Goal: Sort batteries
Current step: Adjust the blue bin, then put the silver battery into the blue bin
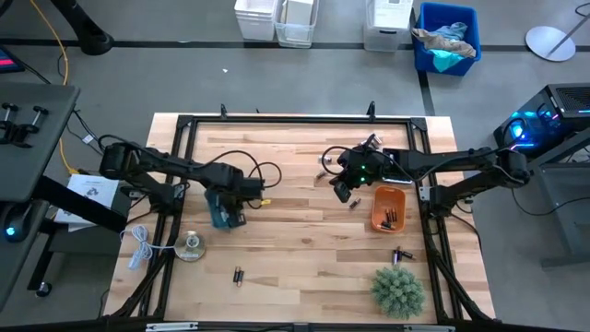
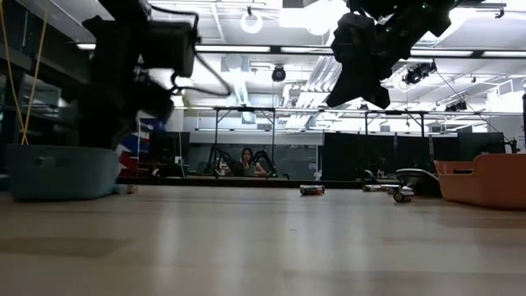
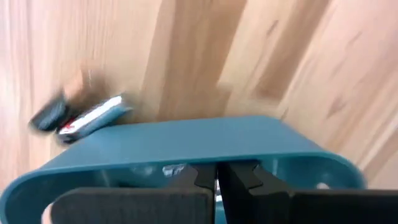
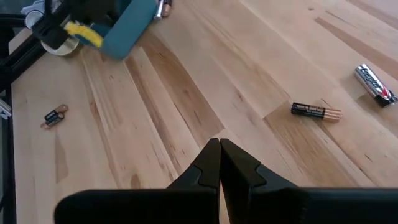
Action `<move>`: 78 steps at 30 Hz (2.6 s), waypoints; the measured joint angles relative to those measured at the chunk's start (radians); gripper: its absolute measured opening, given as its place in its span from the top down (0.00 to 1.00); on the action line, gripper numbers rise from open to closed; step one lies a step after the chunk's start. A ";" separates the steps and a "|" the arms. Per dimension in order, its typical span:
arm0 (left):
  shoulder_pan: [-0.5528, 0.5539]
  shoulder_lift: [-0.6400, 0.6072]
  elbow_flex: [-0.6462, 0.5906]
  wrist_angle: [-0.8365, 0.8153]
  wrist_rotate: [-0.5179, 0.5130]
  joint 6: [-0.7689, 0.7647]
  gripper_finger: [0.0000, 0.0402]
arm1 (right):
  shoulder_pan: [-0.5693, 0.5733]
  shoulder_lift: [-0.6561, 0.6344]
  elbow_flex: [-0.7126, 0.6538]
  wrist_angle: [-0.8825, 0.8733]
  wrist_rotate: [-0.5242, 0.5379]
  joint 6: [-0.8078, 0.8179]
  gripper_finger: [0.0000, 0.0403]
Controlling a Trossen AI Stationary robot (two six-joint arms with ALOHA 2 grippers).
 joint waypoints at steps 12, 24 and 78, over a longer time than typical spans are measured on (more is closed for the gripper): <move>-0.162 0.000 0.015 0.056 0.039 -0.034 1.00 | 0.000 0.001 0.000 0.017 0.001 0.008 1.00; -0.264 -0.029 0.015 0.017 0.064 -0.080 1.00 | 0.000 0.001 0.000 0.052 0.008 -0.016 1.00; -0.043 -0.428 0.087 0.287 -0.071 -0.445 1.00 | -0.838 0.611 0.466 -0.622 0.232 -0.130 0.52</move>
